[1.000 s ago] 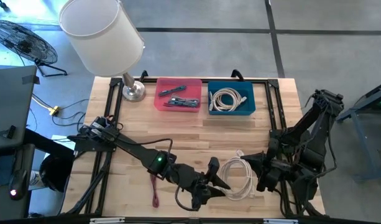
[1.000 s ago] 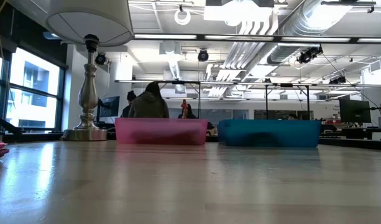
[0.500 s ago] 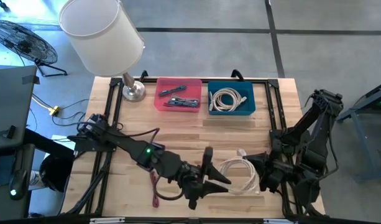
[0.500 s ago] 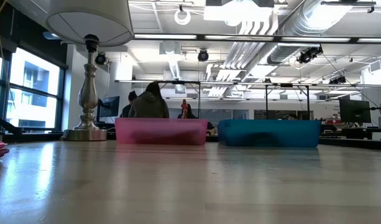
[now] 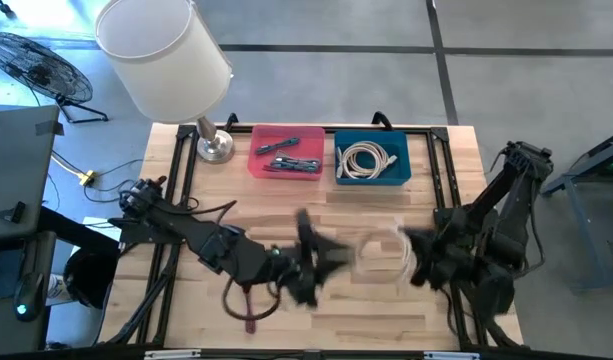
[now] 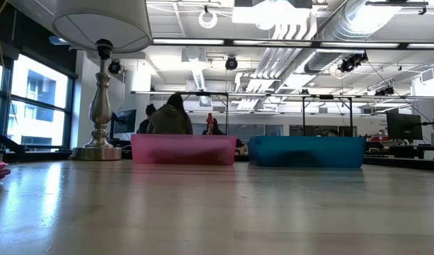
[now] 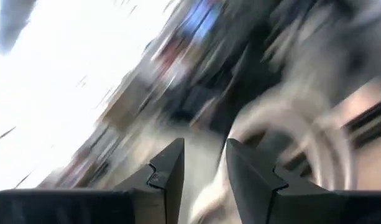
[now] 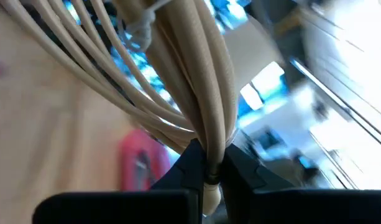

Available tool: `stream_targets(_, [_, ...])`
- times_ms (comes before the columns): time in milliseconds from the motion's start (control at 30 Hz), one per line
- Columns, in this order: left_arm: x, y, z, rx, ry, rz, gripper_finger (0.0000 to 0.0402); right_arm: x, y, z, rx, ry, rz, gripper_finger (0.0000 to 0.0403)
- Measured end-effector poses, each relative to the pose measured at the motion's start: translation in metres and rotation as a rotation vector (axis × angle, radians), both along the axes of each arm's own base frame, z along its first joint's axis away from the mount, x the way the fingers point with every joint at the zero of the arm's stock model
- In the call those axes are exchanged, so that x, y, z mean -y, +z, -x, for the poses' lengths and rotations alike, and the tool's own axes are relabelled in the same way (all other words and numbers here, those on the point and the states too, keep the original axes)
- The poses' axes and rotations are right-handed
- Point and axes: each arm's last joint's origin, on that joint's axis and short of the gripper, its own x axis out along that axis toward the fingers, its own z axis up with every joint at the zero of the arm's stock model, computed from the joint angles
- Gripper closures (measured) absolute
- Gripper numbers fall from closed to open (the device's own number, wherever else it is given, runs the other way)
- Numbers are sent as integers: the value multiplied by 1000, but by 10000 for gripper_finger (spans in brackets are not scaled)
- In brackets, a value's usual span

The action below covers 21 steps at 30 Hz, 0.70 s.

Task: Pick & Place USB Port
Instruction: Put the brown HDMI cable into the blue bin

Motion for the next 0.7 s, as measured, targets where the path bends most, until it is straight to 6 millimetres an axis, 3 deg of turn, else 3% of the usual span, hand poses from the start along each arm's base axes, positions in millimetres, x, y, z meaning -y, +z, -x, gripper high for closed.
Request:
stream_targets(133, [-15, -8, 7, -105, 507, -62, 286, 35, 21, 1, 64, -115, -66, 380])
stream_targets(233, [-26, -15, 7, -166, 692, -119, 286, 70, 39, 4, 89, -203, -104, 380])
stream_targets(467, [-46, -34, -4, -283, 614, -166, 286, 152, 70, 28, 238, -242, -318, 380])
stream_targets(600, [-63, -43, -8, -388, 590, -218, 286, 177, 66, 40, 259, -259, -400, 380])
stream_targets(700, [-75, -51, -11, -477, 522, -238, 286, 186, 56, 37, 205, -264, -467, 380])
